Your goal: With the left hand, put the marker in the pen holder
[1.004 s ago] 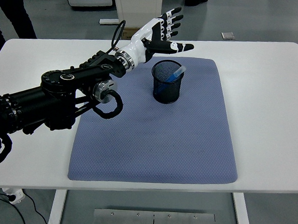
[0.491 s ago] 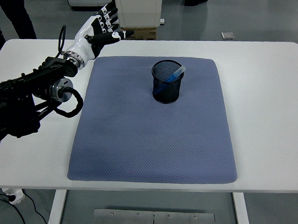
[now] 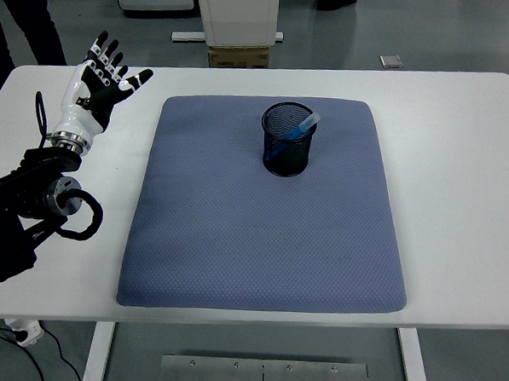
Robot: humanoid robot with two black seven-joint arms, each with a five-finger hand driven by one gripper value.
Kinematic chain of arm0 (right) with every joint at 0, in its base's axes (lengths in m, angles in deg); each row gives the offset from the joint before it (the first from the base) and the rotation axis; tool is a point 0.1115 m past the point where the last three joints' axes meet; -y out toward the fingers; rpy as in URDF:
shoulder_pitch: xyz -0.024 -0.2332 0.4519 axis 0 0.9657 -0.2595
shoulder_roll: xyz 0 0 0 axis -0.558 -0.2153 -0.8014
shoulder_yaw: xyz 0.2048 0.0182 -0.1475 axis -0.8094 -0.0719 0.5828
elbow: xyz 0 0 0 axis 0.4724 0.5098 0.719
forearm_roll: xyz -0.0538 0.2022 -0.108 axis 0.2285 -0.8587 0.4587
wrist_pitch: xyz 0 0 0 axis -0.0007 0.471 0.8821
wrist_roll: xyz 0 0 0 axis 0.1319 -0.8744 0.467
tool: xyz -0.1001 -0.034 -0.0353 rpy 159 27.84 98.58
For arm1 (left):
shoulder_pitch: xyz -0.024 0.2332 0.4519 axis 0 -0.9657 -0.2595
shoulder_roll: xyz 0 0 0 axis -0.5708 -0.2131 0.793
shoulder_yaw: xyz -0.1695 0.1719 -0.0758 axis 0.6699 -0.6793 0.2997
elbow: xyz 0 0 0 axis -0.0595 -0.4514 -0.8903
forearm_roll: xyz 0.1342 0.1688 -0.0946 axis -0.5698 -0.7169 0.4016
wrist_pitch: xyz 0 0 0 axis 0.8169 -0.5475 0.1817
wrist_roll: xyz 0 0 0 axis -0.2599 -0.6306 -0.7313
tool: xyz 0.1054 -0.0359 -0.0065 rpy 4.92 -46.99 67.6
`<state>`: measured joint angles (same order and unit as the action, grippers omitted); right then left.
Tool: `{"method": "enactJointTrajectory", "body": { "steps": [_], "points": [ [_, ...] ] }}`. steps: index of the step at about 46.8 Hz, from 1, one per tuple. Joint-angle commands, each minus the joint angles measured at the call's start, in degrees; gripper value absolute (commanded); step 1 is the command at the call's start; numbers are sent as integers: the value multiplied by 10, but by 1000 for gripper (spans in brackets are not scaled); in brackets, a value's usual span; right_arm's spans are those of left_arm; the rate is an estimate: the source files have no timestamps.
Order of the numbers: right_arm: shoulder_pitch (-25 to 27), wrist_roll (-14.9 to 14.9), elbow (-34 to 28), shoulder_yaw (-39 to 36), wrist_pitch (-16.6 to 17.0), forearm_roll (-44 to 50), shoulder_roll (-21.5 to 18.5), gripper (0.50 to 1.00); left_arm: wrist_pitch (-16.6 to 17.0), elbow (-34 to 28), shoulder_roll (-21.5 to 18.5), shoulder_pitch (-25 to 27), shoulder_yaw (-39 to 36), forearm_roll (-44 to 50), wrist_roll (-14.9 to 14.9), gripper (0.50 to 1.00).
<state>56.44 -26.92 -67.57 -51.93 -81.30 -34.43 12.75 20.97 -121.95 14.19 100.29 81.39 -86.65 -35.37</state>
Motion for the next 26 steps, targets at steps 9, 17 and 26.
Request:
{"method": "enactJointTrajectory", "body": {
  "steps": [9,17,26],
  "points": [
    [1,1,0,-1,1,0,0,1000,0,0,-13,-18,10,3,1,1000],
    [-2,1,1,1,1,1,0,1000,-3,0,-22,-43,35,3,1,1000],
    [-2,1,-1,1,0,2,0,1000,-16,0,-29,-48,40,3,1,1000]
  ]
}}
